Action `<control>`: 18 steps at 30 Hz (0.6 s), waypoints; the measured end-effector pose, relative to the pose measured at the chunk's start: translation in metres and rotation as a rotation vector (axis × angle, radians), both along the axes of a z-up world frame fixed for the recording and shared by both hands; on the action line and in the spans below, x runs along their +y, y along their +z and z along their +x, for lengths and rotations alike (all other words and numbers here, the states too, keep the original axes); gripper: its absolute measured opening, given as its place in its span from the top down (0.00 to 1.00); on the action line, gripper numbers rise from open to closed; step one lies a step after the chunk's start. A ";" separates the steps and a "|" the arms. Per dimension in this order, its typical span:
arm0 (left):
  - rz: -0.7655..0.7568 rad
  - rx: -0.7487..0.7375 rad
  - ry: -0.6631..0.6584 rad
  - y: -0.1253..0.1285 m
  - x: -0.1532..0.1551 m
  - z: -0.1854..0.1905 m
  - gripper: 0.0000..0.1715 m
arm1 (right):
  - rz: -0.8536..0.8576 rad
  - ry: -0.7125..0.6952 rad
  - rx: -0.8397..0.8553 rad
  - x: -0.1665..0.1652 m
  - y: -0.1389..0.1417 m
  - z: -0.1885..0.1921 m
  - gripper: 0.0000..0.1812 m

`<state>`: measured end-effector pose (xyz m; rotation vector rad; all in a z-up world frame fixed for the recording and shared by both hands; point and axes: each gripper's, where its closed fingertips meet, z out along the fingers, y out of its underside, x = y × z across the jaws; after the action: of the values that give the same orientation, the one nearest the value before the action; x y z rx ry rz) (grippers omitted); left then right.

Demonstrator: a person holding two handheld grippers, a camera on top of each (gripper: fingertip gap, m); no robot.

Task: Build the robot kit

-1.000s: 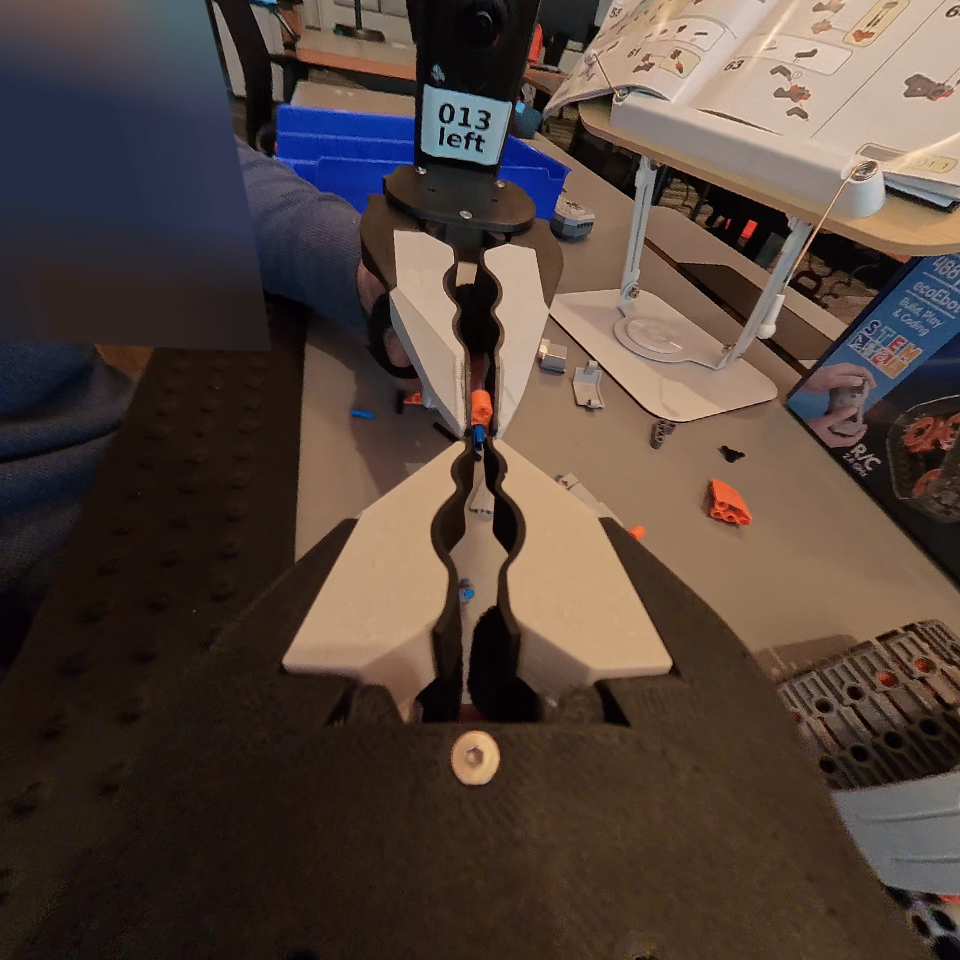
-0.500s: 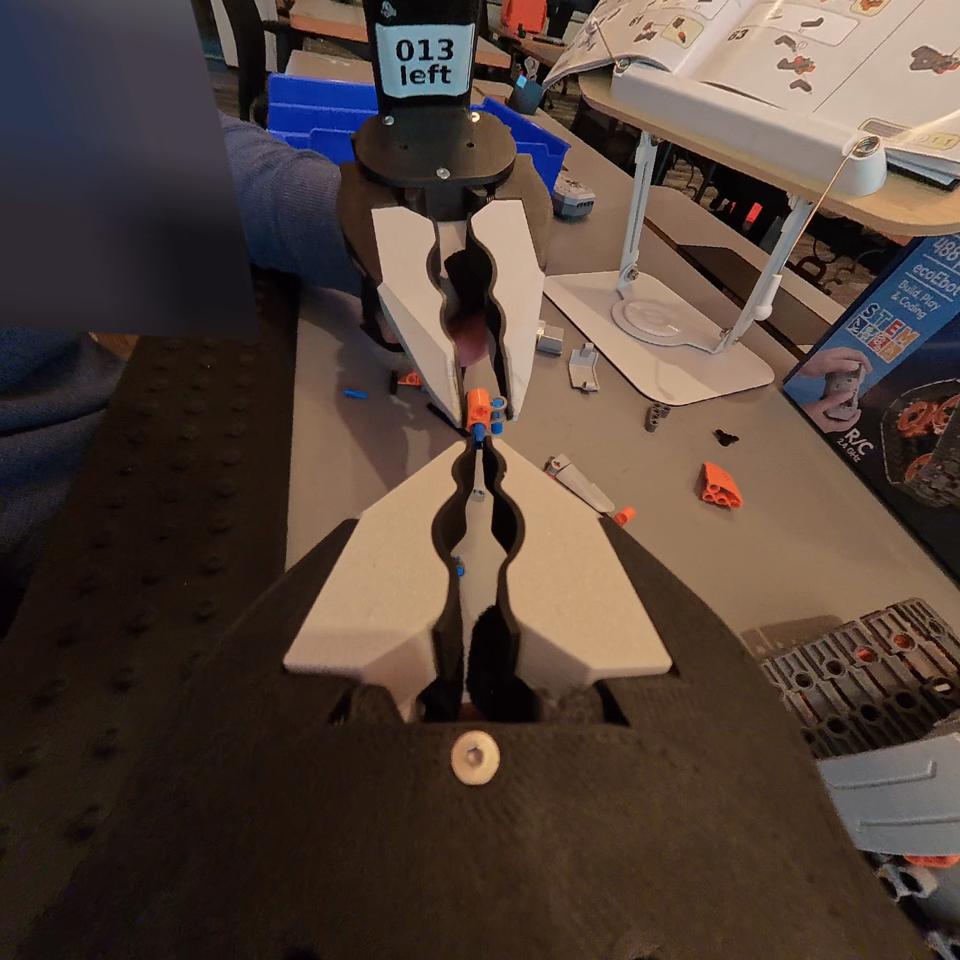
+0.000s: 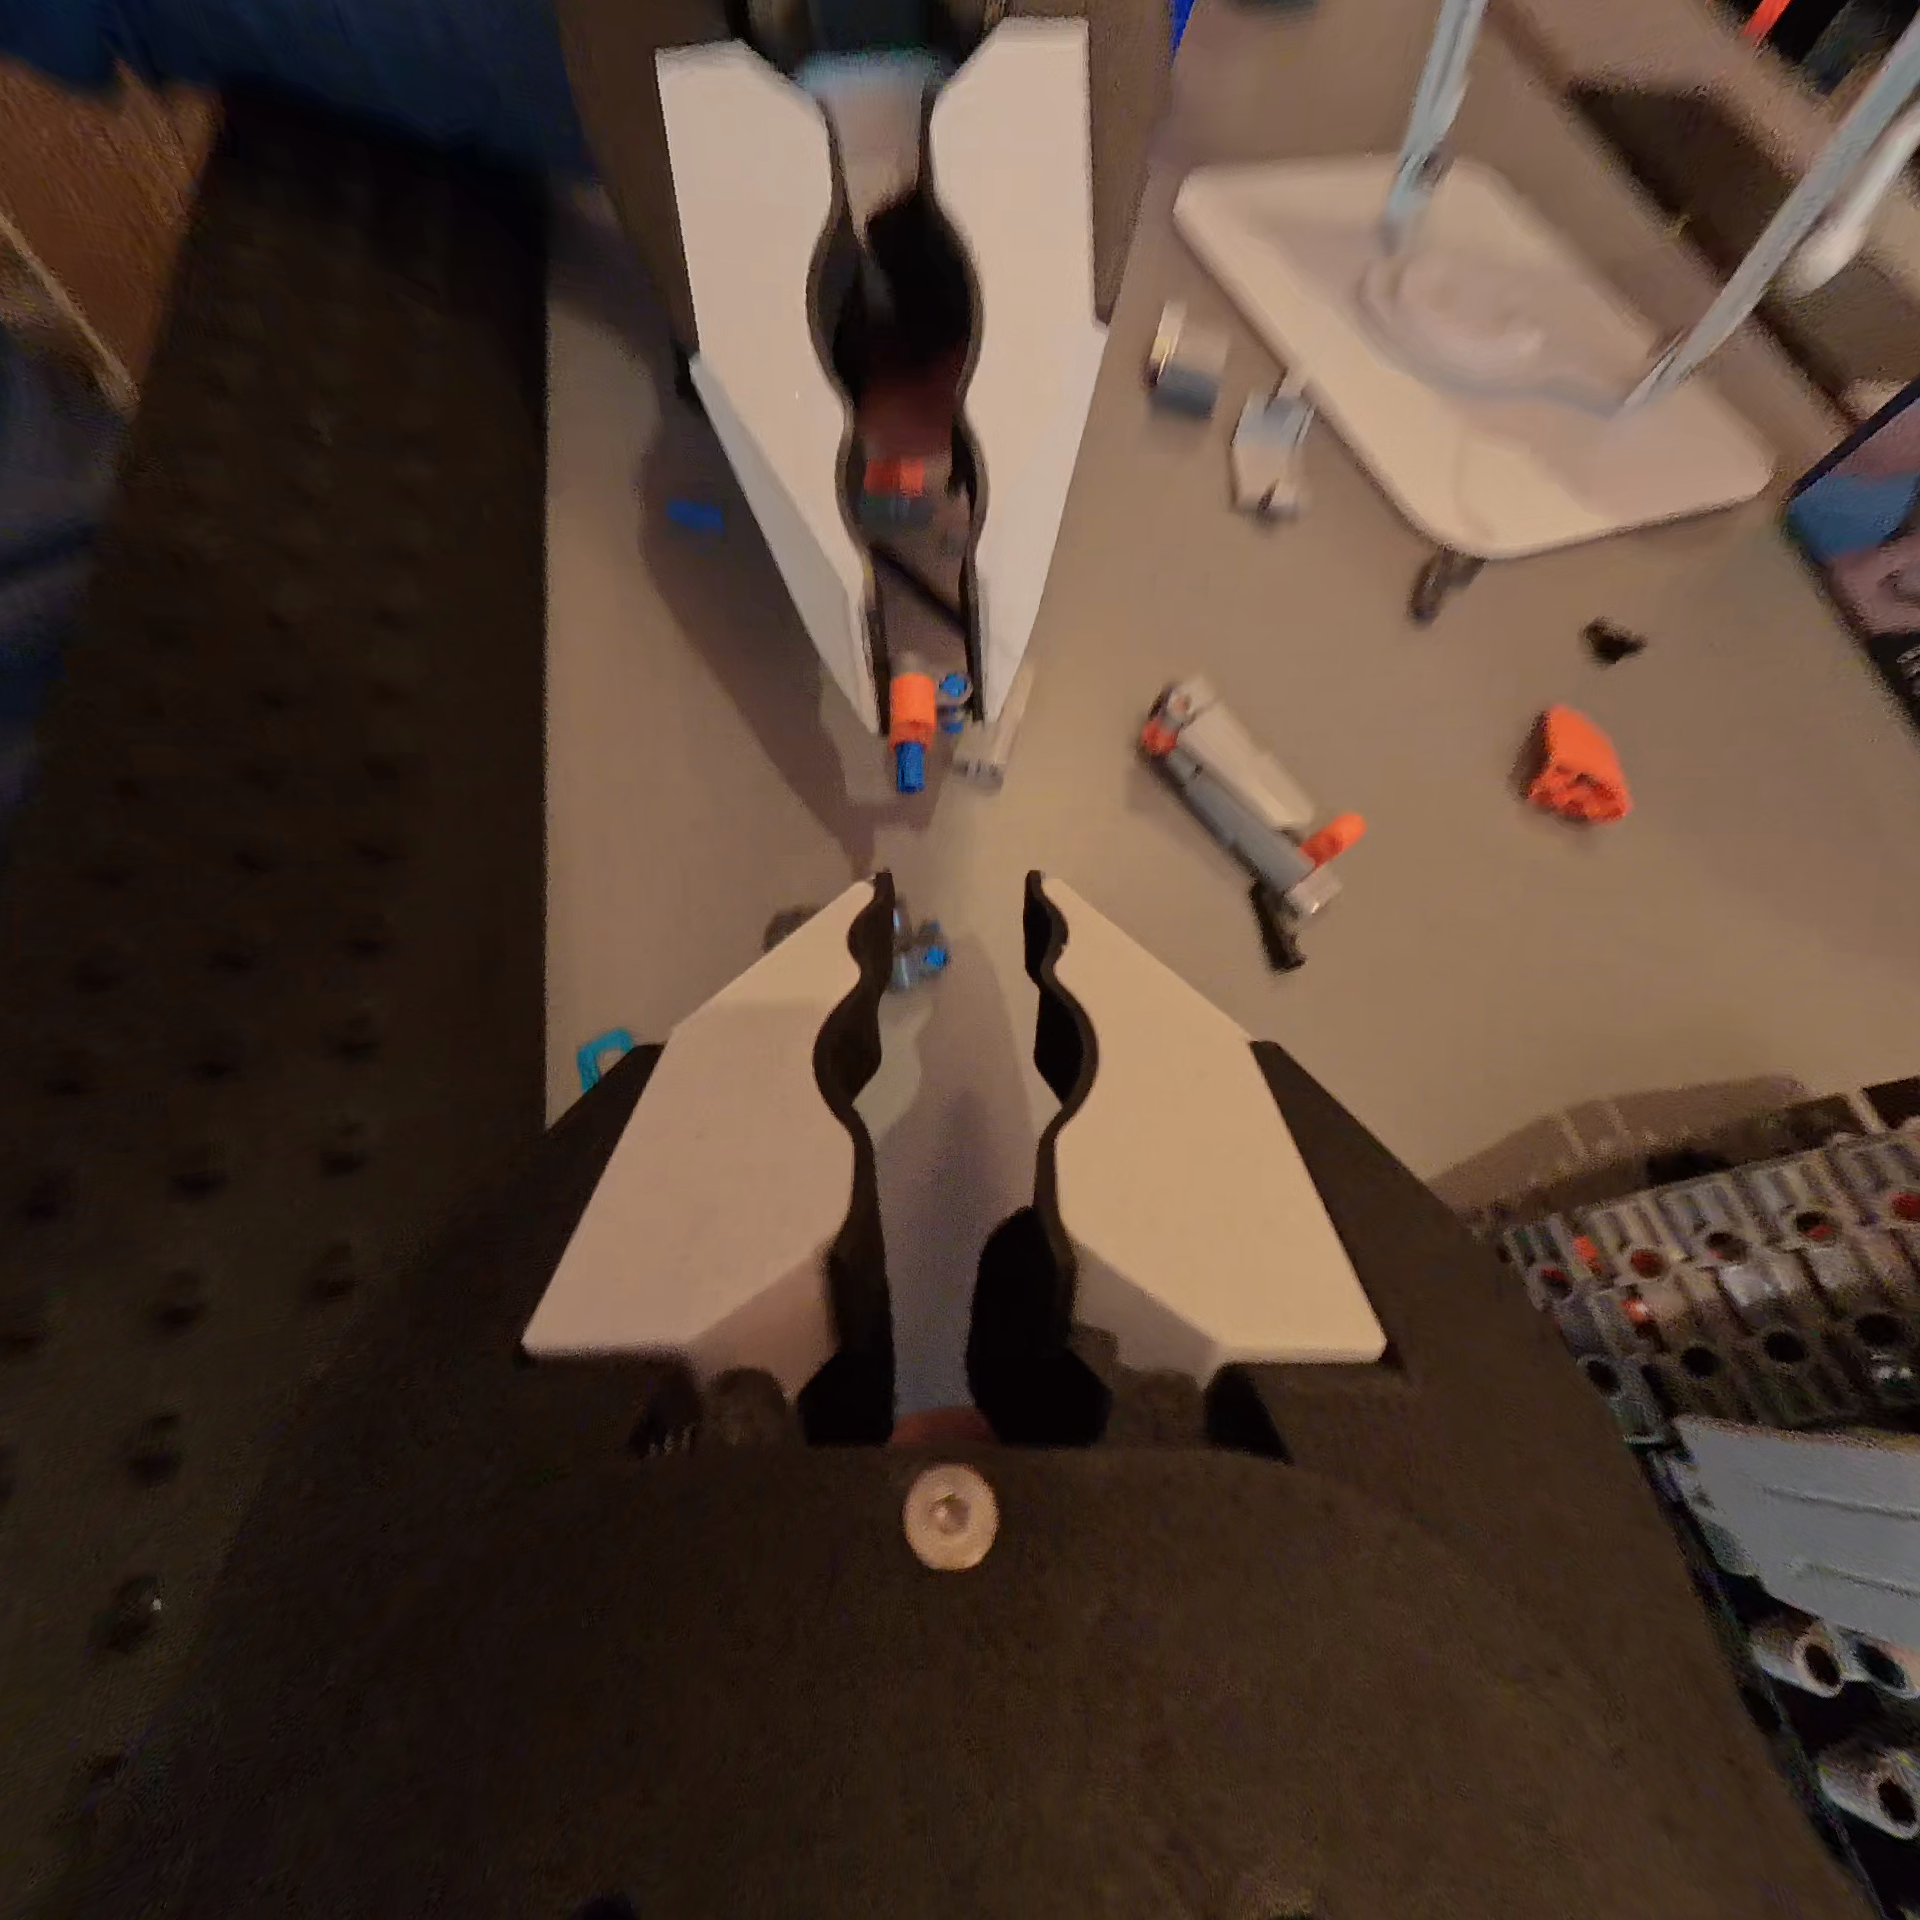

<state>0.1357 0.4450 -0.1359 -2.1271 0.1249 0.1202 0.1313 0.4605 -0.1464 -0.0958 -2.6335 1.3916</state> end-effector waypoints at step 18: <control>-0.158 -0.019 0.005 -0.028 0.000 0.008 0.92 | 0.218 0.084 0.029 -0.008 -0.036 0.008 0.93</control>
<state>0.1435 0.4448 -0.1642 -2.2852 0.1214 0.0959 0.1392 0.4529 -0.1823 0.0620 -2.7737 1.1089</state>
